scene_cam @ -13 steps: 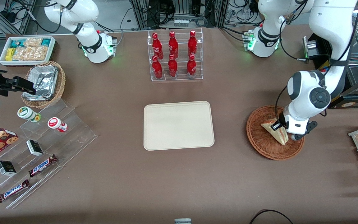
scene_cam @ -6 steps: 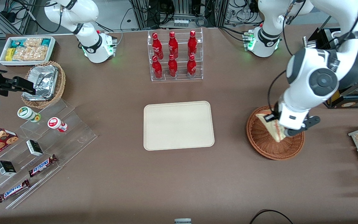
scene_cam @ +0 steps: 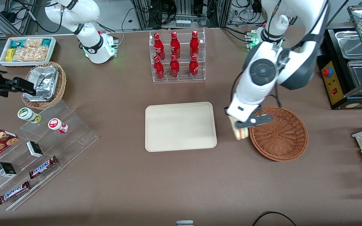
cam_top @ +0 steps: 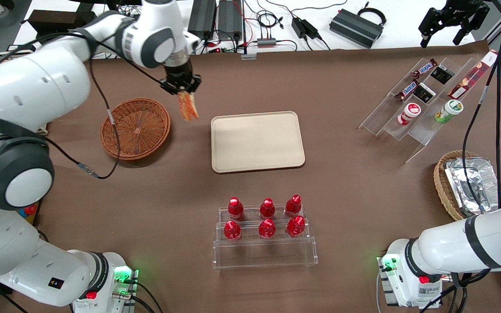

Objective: Place sandwich from basket to tray
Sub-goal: 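Lift the sandwich out of the basket and carry it toward the tray, then lower the sandwich onto the cream tray and open the left gripper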

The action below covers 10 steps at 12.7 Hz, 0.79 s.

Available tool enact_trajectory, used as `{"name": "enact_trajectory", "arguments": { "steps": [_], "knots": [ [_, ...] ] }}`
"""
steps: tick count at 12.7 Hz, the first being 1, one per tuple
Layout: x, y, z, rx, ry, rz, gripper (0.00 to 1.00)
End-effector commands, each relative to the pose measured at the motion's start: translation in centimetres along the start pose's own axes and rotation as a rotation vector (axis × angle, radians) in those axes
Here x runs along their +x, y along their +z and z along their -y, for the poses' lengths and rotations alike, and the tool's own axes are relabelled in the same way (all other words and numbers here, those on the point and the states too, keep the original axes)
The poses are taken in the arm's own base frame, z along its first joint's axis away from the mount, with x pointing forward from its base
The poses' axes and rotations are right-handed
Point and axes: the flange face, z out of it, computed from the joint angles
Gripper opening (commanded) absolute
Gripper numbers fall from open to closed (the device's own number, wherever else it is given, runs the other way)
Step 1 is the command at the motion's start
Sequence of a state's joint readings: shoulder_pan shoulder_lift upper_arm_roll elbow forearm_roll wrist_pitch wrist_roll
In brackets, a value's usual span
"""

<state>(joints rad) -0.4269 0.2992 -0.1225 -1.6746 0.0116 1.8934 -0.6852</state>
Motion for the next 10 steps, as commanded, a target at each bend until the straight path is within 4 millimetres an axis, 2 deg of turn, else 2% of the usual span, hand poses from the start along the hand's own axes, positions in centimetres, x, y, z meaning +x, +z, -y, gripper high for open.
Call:
{"name": "enact_trajectory", "arguments": {
  "steps": [1,4,5,7,8,10],
  "knots": [
    [-0.7,2.6,-7.2,-0.045,0.095,0.049,0.0],
    [-2.8,6.4,-14.3,-0.047,0.147,0.064,0.0],
    [-3.3,7.5,-15.9,-0.055,0.144,0.06,0.0],
    [-4.3,10.1,-18.3,-0.078,0.157,0.041,0.0],
    [-4.4,11.2,-18.8,-0.079,0.146,0.044,0.0],
    [-5.5,12.8,-20.6,-0.074,0.152,0.05,0.0]
  ]
}}
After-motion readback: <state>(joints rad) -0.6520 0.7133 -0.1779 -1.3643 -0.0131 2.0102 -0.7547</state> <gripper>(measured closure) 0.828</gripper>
